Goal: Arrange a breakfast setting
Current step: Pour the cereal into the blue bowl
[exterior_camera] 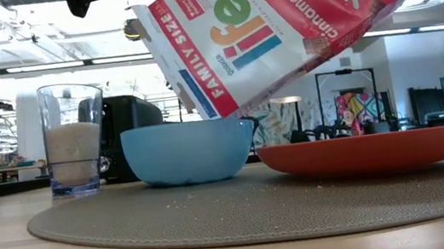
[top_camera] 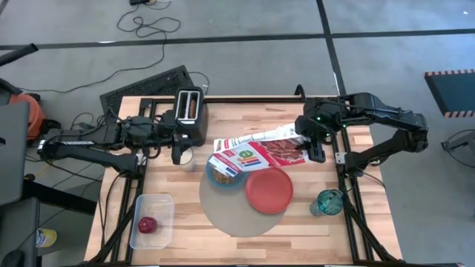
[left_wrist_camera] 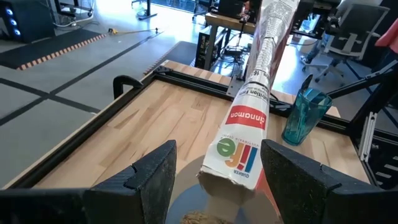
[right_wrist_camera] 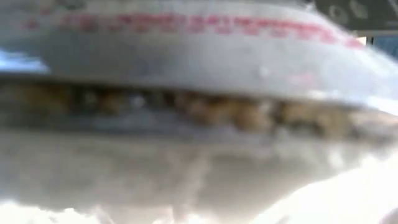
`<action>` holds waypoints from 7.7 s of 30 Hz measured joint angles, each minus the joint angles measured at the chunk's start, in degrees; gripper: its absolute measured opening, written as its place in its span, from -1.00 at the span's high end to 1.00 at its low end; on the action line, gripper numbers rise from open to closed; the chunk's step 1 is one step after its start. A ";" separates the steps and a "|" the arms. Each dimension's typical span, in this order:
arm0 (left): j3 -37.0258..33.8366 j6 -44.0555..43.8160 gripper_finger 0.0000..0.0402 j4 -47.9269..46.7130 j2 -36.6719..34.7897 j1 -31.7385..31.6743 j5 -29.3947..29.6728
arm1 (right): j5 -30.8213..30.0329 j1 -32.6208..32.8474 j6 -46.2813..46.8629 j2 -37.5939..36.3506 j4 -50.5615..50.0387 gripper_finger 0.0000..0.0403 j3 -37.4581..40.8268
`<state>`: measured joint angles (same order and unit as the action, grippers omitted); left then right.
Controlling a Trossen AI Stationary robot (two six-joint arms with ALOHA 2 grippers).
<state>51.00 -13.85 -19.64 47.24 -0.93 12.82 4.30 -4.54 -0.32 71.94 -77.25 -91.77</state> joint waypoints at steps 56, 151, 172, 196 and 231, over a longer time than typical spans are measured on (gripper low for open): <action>-7.19 -1.95 -0.10 10.70 0.81 2.64 1.09 | 0.85 1.57 8.45 -28.35 27.30 -0.03 34.73; 2.89 6.87 -0.63 60.23 39.93 7.40 -3.50 | -1.18 1.55 4.31 -35.23 120.02 -0.03 78.34; 2.93 9.08 -0.98 57.89 40.26 7.10 -5.83 | -1.66 1.40 3.04 -35.12 122.62 -0.03 78.38; 2.91 9.28 -0.98 60.74 40.07 7.26 0.15 | -1.89 3.34 1.94 -31.87 123.91 -0.03 78.34; 2.84 19.89 0.85 69.44 40.98 6.54 1.19 | -2.98 4.70 5.97 -21.81 134.22 -0.33 78.29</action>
<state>53.84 6.04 49.80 88.23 5.61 14.01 1.32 0.16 5.65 50.13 56.97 -13.47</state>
